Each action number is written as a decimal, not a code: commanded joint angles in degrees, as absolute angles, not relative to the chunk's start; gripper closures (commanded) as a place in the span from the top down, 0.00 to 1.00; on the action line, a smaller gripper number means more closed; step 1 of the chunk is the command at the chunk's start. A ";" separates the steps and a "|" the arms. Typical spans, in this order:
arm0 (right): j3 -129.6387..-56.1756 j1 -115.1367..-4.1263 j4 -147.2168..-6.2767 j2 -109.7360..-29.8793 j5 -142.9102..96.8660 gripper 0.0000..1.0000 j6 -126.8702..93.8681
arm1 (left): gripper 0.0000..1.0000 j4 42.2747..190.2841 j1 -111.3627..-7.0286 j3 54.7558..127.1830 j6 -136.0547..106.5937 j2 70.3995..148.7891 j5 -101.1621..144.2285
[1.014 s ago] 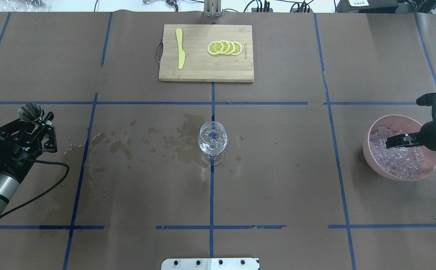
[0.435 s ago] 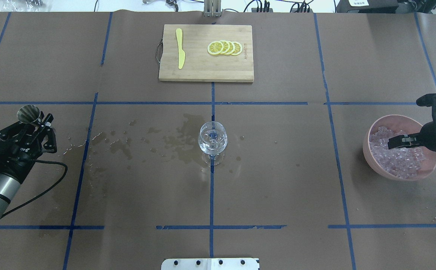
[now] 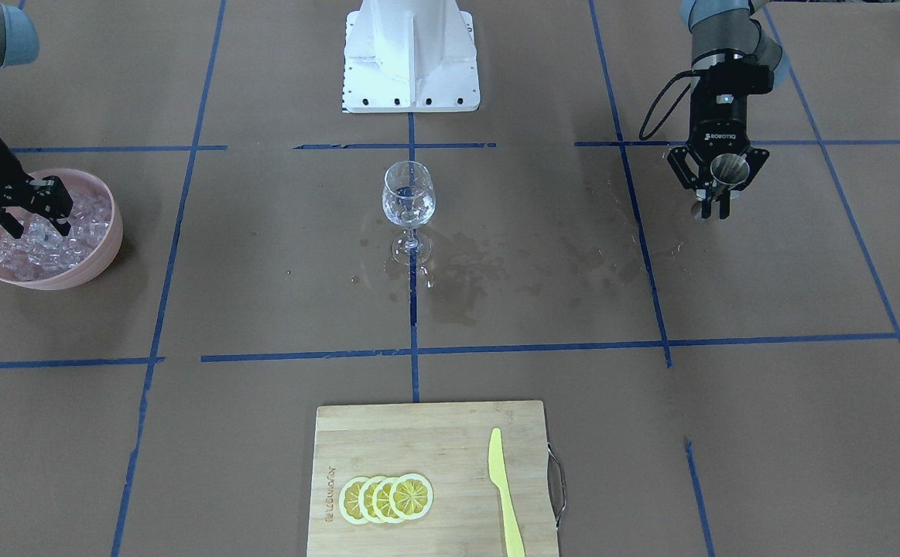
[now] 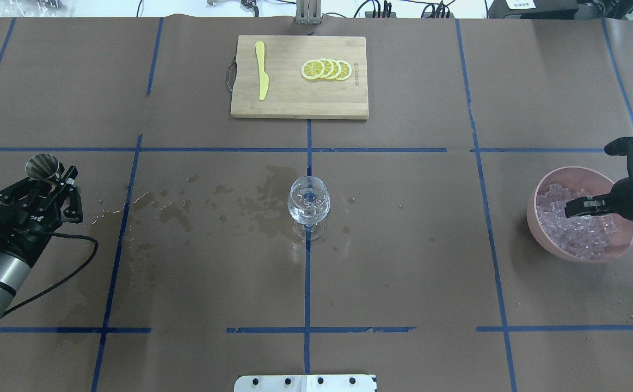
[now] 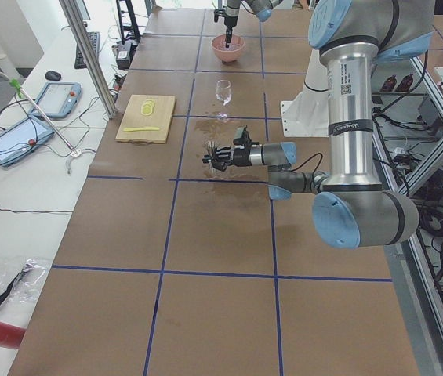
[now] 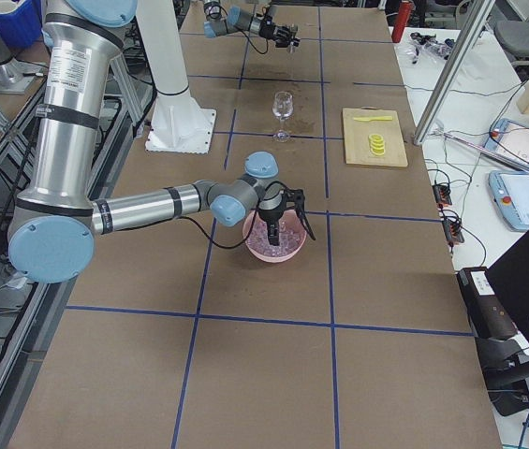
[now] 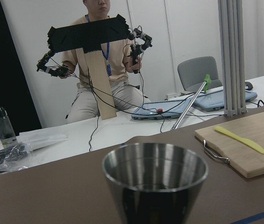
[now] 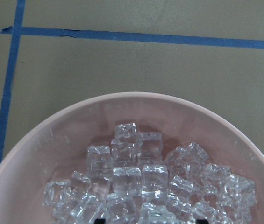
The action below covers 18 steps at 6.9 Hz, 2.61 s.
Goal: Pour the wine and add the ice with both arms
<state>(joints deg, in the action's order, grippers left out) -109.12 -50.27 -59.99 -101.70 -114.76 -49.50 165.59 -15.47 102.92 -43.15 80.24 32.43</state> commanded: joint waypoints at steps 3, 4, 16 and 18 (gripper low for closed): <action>-109.07 -50.27 -60.21 -101.78 -114.87 0.21 -49.39 | 0.00 165.59 -15.47 102.92 -43.15 80.33 32.43; -109.16 -50.36 -60.12 -101.69 -116.09 0.10 -49.22 | 0.00 165.59 -15.38 102.83 -43.15 80.42 32.43; -119.79 -60.20 -60.29 -101.87 -123.75 0.00 -49.92 | 0.00 164.79 -8.97 93.43 -61.34 85.25 25.94; -120.41 -60.29 -60.29 -101.69 -123.75 0.00 -50.01 | 0.00 164.79 -7.92 89.49 -63.63 87.52 22.78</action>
<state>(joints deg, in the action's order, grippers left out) -120.06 -60.18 -60.29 -101.79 -123.70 -49.94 164.79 -8.60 91.46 -62.76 86.03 24.77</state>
